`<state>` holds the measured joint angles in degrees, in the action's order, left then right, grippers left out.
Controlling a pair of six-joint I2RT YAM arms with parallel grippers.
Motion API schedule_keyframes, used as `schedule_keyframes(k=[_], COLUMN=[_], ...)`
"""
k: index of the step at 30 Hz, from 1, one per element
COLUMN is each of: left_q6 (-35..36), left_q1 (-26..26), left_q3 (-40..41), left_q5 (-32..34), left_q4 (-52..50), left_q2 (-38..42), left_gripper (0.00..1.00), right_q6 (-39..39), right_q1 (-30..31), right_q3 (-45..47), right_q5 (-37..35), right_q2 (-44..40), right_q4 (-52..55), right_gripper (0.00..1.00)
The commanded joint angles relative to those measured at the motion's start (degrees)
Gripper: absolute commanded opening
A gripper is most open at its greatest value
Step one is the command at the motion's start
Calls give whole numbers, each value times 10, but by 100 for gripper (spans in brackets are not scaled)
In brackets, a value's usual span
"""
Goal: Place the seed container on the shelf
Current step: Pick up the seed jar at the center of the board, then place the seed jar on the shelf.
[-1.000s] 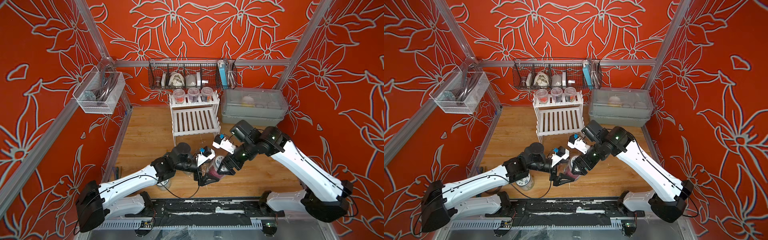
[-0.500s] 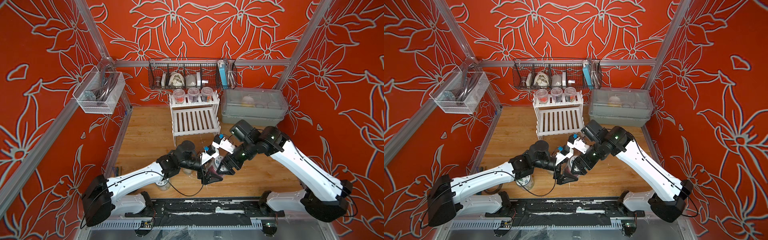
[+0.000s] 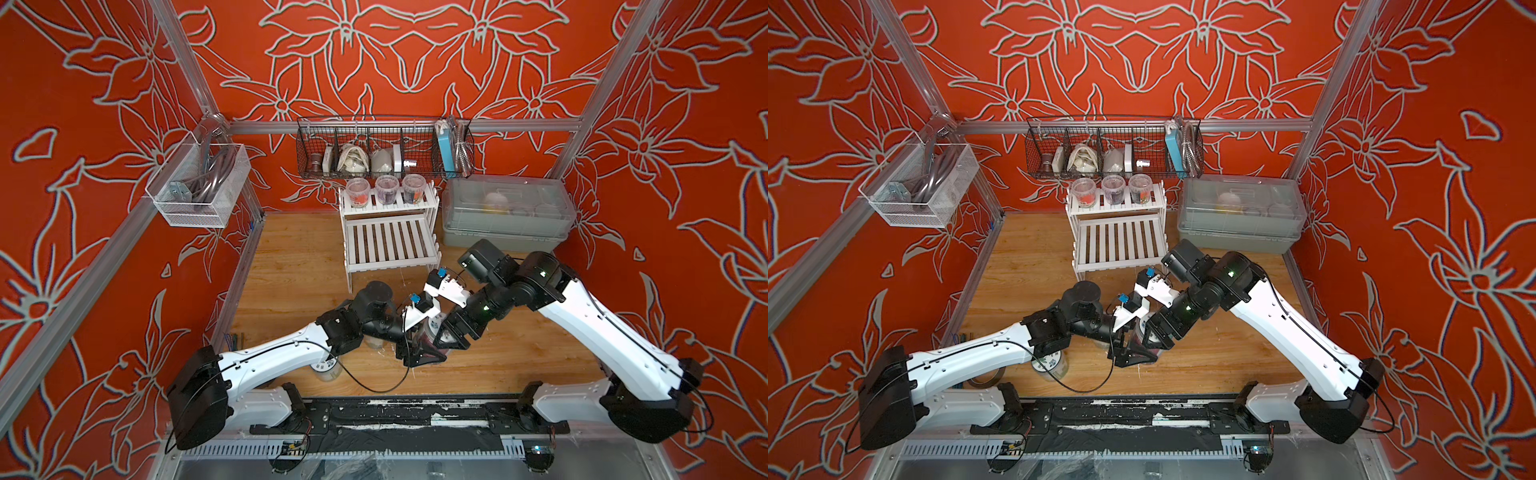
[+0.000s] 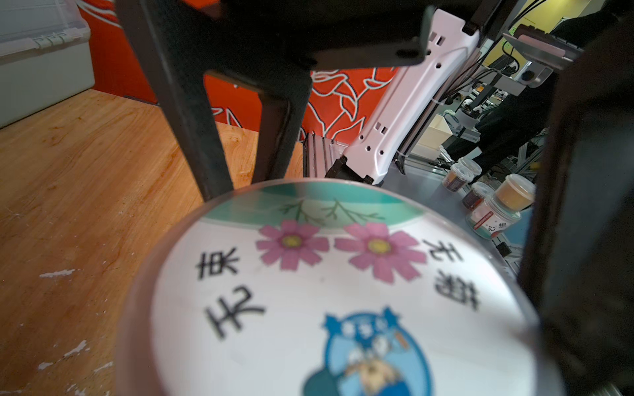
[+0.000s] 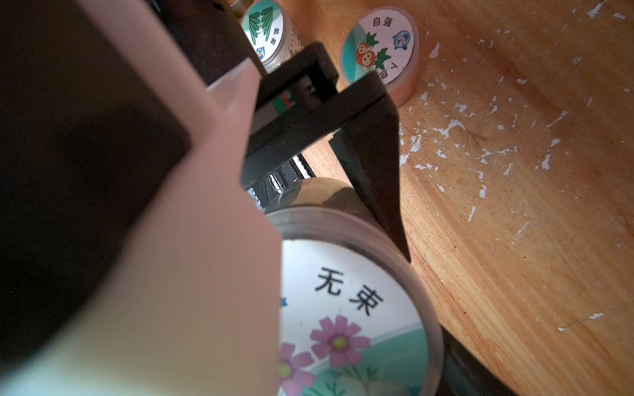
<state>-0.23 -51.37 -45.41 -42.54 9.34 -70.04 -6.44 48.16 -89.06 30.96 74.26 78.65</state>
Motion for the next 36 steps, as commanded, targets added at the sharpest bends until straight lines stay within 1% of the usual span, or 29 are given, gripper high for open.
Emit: schedule_keyframes(k=[1, 5, 8, 12, 15, 19, 22, 25, 28, 31, 36], left_q6=[-14, -14, -2, 17, 29, 35, 38, 43, 48, 42, -1], left_q1=[-1, -2, -2, -2, -2, -1, -1, 0, 9, 32, 79], left_q3=[5, 30, 48, 71, 85, 111, 132, 145, 155, 156, 144], left_q5=[10, 55, 107, 169, 214, 321, 419, 527, 611, 656, 708], left_q4=[54, 92, 106, 125, 135, 170, 208, 257, 328, 391, 452], left_q2=[12, 32, 50, 74, 87, 97, 98, 83, 52, 15, -47], left_gripper=[79, 79, 79, 79, 79, 80, 80, 80, 80, 79, 78], right_q6=[21, 10, 7, -2, -12, -34, -51, -63, -72, -73, -69], right_q1=[3, 3, 3, 3, 3, 3, 3, 3, 3, 3, -1], right_q3=[-7, -32, -52, -74, -78, -51, -13, 22, 49, 71, 119], right_q5=[-21, -50, -87, -168, -215, -248, -251, -249, -236, -234, -283], right_q2=[4, -7, -25, -51, -72, -112, -142, -162, -165, -166, -178], right_q4=[13, 10, 10, 23, 29, 8, -20, -44, -60, -72, -119], right_gripper=[81, 89, 94, 99, 100, 100, 100, 100, 100, 100, 100])
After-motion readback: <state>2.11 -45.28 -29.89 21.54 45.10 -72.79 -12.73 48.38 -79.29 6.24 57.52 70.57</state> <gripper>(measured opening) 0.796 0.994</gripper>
